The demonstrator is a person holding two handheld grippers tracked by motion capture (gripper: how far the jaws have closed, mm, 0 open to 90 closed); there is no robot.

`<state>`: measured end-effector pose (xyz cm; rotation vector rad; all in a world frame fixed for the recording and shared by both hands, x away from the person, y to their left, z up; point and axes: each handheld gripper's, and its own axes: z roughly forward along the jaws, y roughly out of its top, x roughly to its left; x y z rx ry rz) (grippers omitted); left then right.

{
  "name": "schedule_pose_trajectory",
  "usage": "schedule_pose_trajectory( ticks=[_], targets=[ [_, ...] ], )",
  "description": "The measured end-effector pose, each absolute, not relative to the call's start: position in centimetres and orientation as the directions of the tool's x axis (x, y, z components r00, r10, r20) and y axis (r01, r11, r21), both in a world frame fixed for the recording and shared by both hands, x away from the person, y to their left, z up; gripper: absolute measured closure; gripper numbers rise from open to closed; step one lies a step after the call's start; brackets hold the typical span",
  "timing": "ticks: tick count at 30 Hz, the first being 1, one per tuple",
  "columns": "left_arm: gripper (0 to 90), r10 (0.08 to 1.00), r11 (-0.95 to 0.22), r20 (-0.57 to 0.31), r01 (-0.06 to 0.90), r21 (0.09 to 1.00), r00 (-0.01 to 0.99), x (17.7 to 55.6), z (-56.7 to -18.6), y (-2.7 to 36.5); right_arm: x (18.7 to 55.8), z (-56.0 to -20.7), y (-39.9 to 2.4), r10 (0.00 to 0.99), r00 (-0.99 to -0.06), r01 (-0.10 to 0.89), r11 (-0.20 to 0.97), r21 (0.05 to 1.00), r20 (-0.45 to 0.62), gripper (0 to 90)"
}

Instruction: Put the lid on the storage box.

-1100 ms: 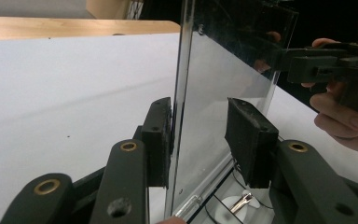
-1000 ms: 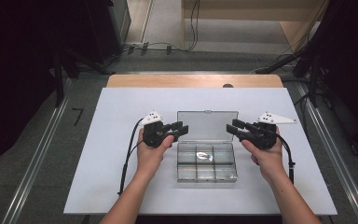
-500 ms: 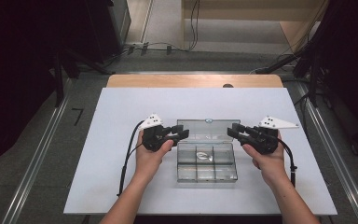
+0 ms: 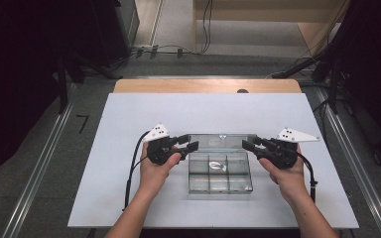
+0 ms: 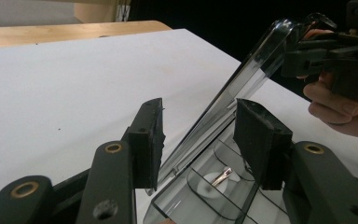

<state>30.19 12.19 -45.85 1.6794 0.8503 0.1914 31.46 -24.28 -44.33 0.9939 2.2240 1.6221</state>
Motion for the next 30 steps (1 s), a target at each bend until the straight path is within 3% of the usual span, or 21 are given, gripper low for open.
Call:
schedule_pose_trajectory(
  ticks=[17,30],
  targets=[
    [64.3,0.634,-0.080,-0.293,0.438,0.895,0.715,28.4,-47.3,13.5,30.8,-44.5,-24.4,0.625,-0.753,0.385,0.162,0.909,0.207,59.2],
    [84.6,0.586,-0.121,-0.301,0.448,0.886,0.753,28.0,-47.8,13.0,30.1,-44.7,-24.5,0.623,-0.757,0.376,0.171,0.911,0.195,57.3]
  ],
)
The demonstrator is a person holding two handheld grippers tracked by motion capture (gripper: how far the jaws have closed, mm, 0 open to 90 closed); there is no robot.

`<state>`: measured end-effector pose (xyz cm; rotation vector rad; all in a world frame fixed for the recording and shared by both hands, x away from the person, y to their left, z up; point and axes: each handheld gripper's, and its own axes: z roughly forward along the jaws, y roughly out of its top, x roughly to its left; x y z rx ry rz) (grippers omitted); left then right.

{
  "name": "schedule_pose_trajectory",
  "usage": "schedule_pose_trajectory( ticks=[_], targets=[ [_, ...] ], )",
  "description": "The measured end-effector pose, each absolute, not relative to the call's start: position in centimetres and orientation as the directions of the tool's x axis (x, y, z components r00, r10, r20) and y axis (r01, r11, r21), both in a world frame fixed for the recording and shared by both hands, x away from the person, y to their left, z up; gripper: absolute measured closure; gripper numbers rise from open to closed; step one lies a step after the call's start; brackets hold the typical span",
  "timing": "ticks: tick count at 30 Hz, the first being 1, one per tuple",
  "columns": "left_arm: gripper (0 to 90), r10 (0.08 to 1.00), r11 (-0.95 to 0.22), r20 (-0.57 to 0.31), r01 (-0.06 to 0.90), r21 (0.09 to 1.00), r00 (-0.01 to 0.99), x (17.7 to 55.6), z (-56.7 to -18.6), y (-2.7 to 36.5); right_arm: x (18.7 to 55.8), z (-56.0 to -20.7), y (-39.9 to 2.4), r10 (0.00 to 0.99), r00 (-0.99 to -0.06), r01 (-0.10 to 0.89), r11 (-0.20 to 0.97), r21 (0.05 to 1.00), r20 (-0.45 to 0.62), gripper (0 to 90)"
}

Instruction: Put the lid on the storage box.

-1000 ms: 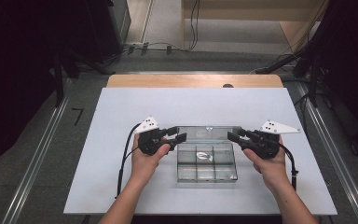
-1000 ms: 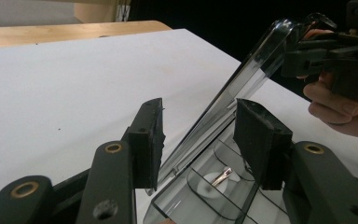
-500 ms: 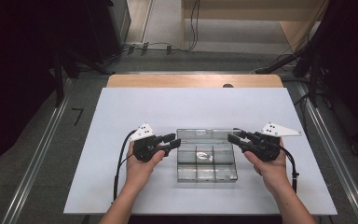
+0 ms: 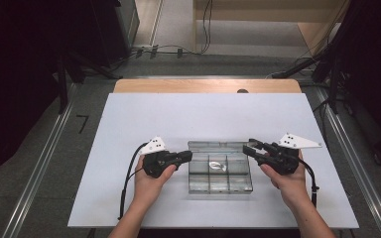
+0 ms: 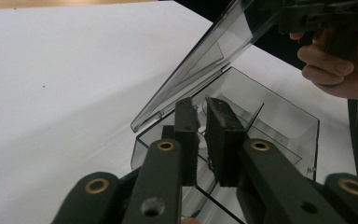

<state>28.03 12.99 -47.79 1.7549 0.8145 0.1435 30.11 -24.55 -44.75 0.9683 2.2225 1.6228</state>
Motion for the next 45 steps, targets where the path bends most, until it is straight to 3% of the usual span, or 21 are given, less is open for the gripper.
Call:
schedule_pose_trajectory(
  ticks=[4,24,38,45],
  targets=[
    [88.9,0.575,-0.126,-0.300,0.444,0.887,0.761,28.0,-47.8,12.9,29.8,-44.8,-24.6,0.620,-0.762,0.372,0.179,0.911,0.189,56.2],
    [89.6,0.549,-0.126,-0.317,0.451,0.884,0.774,27.5,-48.1,12.8,28.2,-45.3,-26.0,0.580,-0.799,0.334,0.210,0.919,0.158,44.5],
    [89.6,0.539,-0.133,-0.324,0.458,0.879,0.778,26.9,-48.6,12.7,26.3,-47.0,-27.8,0.622,-0.761,0.401,0.228,0.887,0.184,67.6],
    [89.5,0.537,-0.134,-0.329,0.463,0.876,0.777,26.3,-48.9,12.8,25.8,-47.7,-28.0,0.600,-0.771,0.423,0.229,0.877,0.215,84.4]
  ],
)
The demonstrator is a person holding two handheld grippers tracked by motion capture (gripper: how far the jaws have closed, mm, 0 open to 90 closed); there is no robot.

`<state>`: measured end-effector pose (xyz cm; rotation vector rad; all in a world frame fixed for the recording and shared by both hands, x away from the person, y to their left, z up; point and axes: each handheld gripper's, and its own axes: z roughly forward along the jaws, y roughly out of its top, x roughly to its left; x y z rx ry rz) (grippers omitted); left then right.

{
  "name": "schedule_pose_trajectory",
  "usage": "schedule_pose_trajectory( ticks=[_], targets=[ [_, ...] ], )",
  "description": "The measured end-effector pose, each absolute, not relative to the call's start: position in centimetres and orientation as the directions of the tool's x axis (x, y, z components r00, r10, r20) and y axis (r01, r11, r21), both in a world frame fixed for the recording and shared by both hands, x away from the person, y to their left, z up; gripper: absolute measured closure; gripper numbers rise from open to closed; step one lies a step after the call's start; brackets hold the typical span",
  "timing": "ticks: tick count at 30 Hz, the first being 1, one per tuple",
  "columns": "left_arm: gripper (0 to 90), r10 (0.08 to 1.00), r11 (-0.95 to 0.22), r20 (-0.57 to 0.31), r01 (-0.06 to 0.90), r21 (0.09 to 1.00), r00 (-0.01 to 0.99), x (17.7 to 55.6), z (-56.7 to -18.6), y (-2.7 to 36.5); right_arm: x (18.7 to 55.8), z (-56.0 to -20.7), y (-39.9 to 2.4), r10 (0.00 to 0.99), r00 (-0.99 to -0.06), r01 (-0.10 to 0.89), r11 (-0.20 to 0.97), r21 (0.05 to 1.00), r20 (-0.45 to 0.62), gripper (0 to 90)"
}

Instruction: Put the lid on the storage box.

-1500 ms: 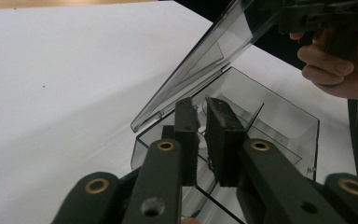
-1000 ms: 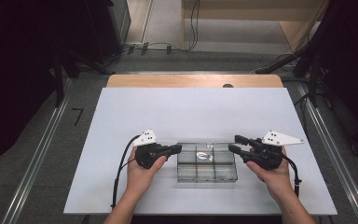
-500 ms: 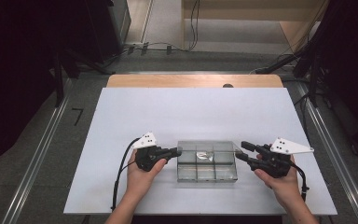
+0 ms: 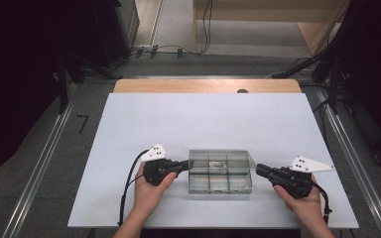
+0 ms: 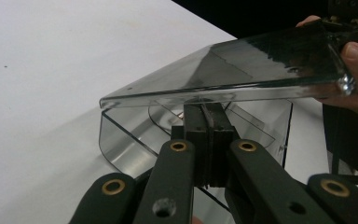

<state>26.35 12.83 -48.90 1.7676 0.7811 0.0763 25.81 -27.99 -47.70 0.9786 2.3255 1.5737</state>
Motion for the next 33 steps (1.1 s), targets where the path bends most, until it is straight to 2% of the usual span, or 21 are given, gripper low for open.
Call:
schedule_pose_trajectory(
  ticks=[10,33],
  targets=[
    [89.5,0.534,-0.142,-0.331,0.468,0.872,0.778,25.4,-49.2,13.2,25.3,-48.0,-27.0,0.553,-0.807,0.401,0.255,0.880,0.208,87.3],
    [89.3,0.525,-0.152,-0.336,0.474,0.867,0.782,23.4,-49.9,13.6,24.1,-48.9,-27.3,0.547,-0.814,0.400,0.282,0.872,0.197,87.2]
  ],
)
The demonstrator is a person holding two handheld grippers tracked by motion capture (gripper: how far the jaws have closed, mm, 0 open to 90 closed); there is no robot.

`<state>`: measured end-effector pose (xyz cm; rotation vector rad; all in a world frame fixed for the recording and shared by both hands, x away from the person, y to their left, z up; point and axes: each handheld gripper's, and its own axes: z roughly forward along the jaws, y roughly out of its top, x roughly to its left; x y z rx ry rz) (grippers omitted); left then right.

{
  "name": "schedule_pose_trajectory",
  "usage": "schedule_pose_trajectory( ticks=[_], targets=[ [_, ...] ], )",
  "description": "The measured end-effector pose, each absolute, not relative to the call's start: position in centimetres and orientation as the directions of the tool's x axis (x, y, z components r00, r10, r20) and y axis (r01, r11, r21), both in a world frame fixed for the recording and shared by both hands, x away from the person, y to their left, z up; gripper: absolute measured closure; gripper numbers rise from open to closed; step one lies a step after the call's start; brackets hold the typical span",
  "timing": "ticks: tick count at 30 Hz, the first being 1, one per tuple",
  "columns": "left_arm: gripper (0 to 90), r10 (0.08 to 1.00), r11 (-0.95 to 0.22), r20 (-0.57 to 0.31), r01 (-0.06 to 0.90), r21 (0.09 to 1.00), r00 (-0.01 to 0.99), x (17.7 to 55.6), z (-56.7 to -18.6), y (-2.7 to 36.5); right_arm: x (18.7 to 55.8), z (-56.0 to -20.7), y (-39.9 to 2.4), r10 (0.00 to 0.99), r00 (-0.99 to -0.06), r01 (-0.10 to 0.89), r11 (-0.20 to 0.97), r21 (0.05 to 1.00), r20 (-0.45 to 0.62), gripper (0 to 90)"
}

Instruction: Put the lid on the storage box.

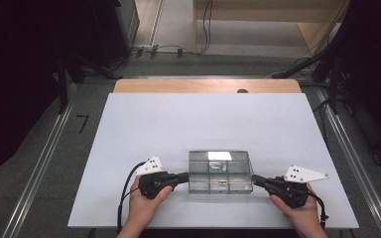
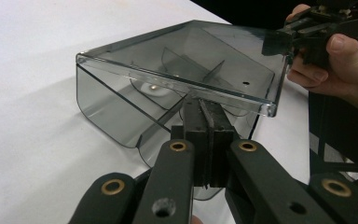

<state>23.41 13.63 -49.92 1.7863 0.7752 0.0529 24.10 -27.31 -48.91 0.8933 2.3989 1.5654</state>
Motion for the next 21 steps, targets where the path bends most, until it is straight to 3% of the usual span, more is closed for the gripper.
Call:
schedule_pose_trajectory(
  ticks=[21],
  targets=[
    [89.1,0.530,-0.165,-0.346,0.494,0.854,0.774,22.53,-50.53,13.89,23.11,-49.71,-27.70,0.555,-0.809,0.416,0.305,0.857,0.195,87.2]
  ],
)
